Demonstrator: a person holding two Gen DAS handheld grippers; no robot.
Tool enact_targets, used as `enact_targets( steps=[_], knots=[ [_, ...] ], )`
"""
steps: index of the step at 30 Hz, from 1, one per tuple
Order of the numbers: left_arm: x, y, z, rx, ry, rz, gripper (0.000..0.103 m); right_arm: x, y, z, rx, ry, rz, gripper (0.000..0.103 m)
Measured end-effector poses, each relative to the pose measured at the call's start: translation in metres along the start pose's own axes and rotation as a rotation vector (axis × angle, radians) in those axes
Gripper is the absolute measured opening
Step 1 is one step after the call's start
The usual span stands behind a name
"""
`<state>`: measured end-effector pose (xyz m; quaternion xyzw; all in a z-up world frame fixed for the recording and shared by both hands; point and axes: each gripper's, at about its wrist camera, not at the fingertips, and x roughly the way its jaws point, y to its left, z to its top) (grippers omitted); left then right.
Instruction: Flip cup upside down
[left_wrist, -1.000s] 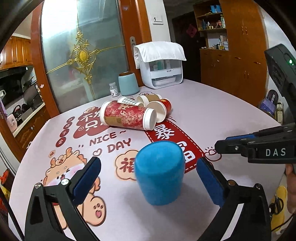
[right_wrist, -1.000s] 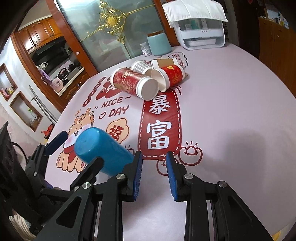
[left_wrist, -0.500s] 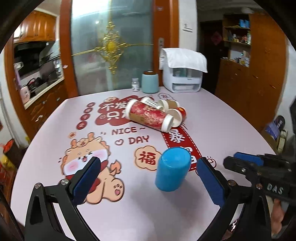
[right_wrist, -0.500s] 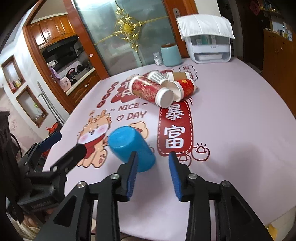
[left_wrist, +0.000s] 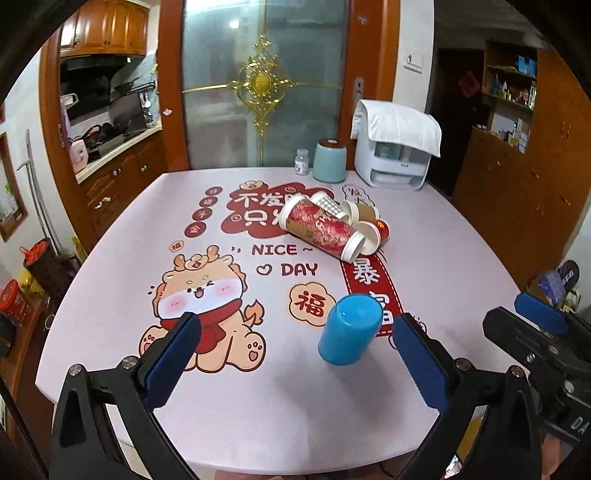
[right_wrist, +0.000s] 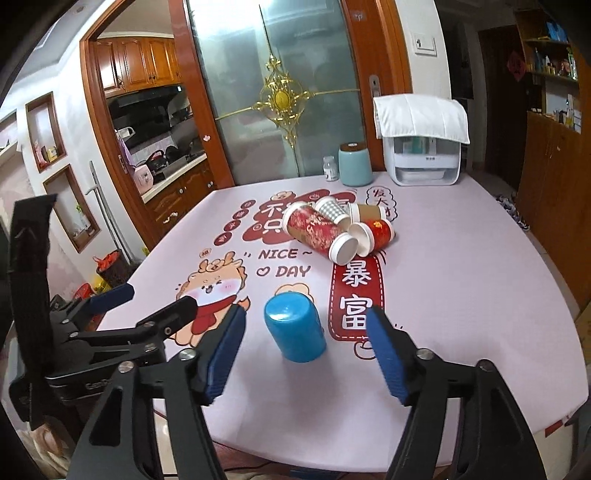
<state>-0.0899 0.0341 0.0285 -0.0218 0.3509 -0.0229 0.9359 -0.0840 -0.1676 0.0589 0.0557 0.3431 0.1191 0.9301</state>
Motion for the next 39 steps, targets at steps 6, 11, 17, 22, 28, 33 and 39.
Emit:
enact_targets(
  steps=[6, 11, 17, 22, 28, 33, 39],
  knots=[
    [-0.02, -0.002, -0.003, 0.006, -0.058, 0.029, 0.102, -0.024, 0.011, 0.001, -0.02, -0.035, -0.024, 0.082],
    [-0.026, -0.003, -0.006, 0.004, -0.067, 0.036, 0.102, -0.035, 0.017, -0.003, -0.033, -0.057, -0.039, 0.086],
    [-0.022, -0.005, -0.006, 0.0, -0.055, 0.042, 0.102, -0.036, 0.017, -0.006, -0.03, -0.063, -0.06, 0.087],
    [-0.02, -0.008, -0.005, 0.005, -0.053, 0.061, 0.102, -0.031, 0.01, -0.007, -0.016, -0.053, -0.067, 0.087],
    [-0.016, -0.009, -0.006, 0.006, -0.042, 0.068, 0.102, -0.025, 0.004, -0.007, -0.008, -0.045, -0.073, 0.087],
    [-0.012, -0.008, -0.004, 0.004, -0.035, 0.074, 0.102, -0.023, 0.003, -0.006, -0.006, -0.039, -0.072, 0.087],
    [-0.007, -0.007, -0.002, 0.001, -0.023, 0.075, 0.102, -0.02, 0.003, -0.006, -0.004, -0.033, -0.07, 0.087]
  ],
)
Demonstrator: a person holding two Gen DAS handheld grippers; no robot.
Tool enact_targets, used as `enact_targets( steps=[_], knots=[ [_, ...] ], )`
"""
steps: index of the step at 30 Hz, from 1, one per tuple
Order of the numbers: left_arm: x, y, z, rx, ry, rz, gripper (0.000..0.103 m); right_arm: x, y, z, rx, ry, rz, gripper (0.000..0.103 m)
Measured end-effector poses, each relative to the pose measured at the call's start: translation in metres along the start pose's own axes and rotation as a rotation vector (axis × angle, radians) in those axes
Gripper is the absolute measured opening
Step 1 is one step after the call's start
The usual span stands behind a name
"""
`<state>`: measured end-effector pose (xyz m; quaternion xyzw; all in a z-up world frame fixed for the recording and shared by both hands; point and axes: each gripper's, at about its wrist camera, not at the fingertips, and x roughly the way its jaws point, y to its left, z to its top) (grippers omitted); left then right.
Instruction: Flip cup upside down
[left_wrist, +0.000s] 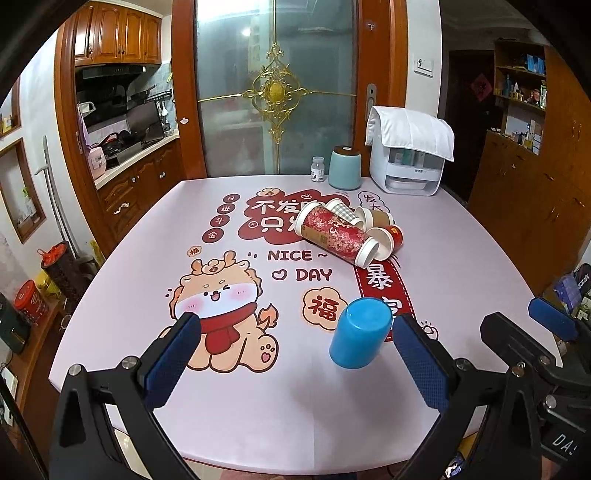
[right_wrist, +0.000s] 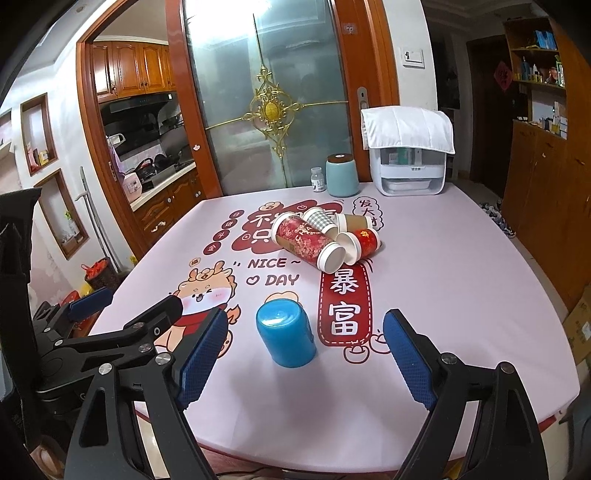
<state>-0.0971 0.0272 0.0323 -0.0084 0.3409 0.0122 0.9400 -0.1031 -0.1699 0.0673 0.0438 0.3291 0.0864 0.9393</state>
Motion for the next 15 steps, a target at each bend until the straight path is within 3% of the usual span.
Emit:
enact_targets(
  steps=[15],
  knots=[
    [0.001, -0.0002, 0.0002, 0.001, 0.001, 0.0, 0.102, 0.0047, -0.0012, 0.0007, 0.002, 0.001, 0.001, 0.087]
  ],
)
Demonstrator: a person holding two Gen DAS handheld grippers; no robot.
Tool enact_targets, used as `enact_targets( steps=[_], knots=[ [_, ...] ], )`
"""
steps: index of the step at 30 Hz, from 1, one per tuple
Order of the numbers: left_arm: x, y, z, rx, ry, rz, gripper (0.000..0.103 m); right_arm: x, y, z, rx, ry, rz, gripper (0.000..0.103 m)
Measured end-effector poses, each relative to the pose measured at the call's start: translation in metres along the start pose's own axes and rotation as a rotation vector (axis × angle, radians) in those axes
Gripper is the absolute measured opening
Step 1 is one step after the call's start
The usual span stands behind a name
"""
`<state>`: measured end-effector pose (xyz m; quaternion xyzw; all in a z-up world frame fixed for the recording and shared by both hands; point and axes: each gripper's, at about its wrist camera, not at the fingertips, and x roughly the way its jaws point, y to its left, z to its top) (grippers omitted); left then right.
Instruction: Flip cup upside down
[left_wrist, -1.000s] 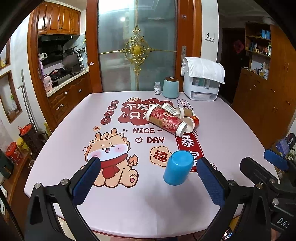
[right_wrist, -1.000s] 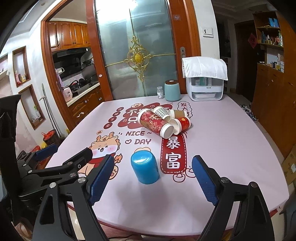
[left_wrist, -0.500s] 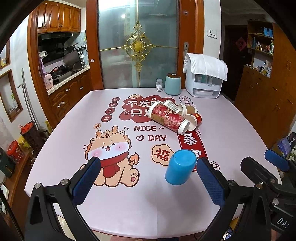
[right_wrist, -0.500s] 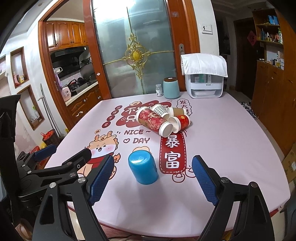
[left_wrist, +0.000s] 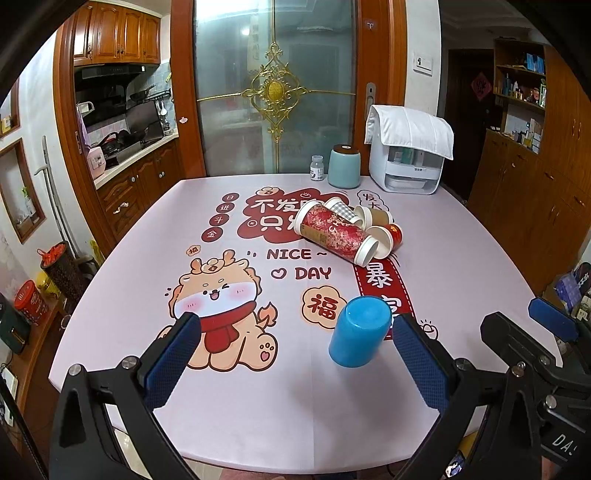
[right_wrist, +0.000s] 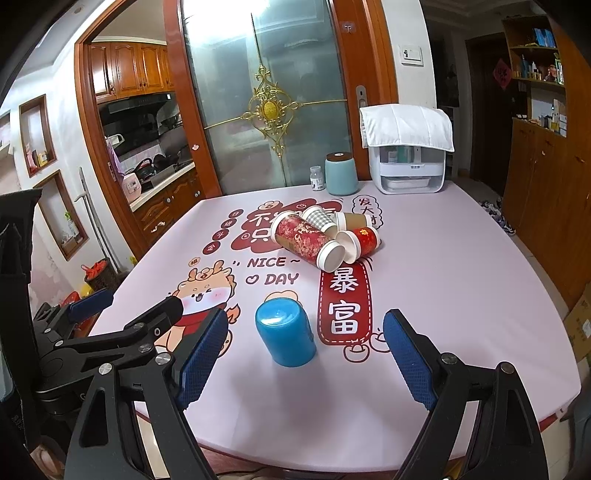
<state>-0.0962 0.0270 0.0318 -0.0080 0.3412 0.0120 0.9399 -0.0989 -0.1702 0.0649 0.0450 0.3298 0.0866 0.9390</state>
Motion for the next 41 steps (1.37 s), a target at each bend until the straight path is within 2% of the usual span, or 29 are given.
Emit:
enact_targets(
  steps=[41],
  knots=[
    [0.004, 0.003, -0.016, 0.006, 0.025, 0.0, 0.102, 0.006, 0.001, -0.018, 0.016, 0.022, 0.001, 0.087]
  ],
)
